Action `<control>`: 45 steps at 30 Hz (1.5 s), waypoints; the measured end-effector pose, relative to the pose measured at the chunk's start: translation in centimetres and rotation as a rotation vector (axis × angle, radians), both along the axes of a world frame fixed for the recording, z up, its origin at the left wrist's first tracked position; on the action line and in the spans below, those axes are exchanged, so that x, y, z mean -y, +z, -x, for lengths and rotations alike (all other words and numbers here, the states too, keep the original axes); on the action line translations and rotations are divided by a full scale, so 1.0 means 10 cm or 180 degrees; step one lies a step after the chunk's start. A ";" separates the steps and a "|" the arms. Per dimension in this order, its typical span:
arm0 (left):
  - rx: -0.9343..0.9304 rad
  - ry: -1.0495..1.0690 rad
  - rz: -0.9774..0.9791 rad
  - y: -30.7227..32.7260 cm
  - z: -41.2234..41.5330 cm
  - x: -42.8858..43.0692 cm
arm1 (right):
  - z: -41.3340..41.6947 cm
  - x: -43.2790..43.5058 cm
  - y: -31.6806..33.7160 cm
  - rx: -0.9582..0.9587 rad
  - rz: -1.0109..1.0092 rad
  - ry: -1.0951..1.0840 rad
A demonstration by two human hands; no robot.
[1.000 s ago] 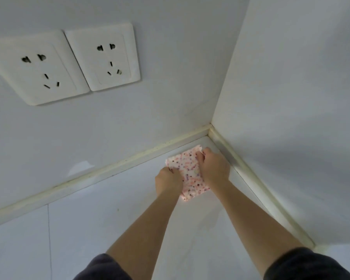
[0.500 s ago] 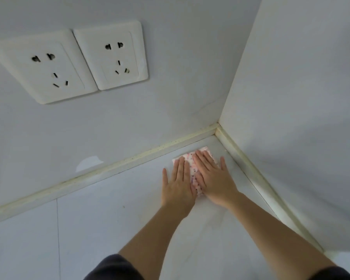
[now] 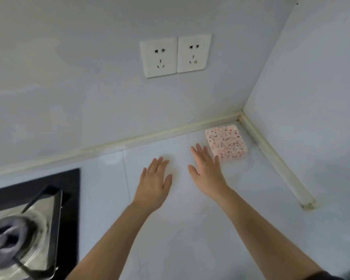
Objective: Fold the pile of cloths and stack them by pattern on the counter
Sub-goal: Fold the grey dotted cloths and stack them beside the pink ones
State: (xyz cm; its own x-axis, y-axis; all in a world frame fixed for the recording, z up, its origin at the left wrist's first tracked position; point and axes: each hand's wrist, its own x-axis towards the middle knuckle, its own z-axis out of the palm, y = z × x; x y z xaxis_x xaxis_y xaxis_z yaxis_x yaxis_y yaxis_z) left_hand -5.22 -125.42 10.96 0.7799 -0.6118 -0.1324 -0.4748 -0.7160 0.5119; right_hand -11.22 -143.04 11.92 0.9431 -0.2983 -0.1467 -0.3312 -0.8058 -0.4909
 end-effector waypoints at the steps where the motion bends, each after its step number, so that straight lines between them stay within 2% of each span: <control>1: 0.0013 0.0081 0.0111 0.07 0.12 -0.24 | 0.10 -0.24 0.02 -0.0002 -0.0174 -0.0014; 10: 0.0392 0.0939 0.0781 0.48 1.31 -2.59 | 0.96 -2.54 0.30 0.0118 -0.0753 0.0430; 16: 0.0601 0.1433 0.0649 0.36 2.24 -4.31 | 1.50 -4.14 0.57 0.0332 -0.0837 0.0920; 20: 0.0788 0.1812 0.0661 0.44 2.51 -5.15 | 1.63 -5.06 0.73 0.0287 -0.0828 0.1337; 27: 0.0919 0.2239 0.0778 0.55 2.51 -6.04 | 1.51 -6.02 0.80 0.0053 -0.0714 0.1863; 35: 0.0921 0.2504 0.0598 0.54 1.96 -7.23 | 0.78 -7.15 0.59 0.0068 -0.0897 0.2202; 40: 0.0803 0.2724 0.0423 0.54 1.57 -8.07 | 0.18 -8.05 0.50 -0.0154 -0.0957 0.2466; 45: 0.0526 0.3242 0.0309 0.39 1.47 -8.88 | -0.16 -8.91 0.49 -0.0344 -0.0970 0.2865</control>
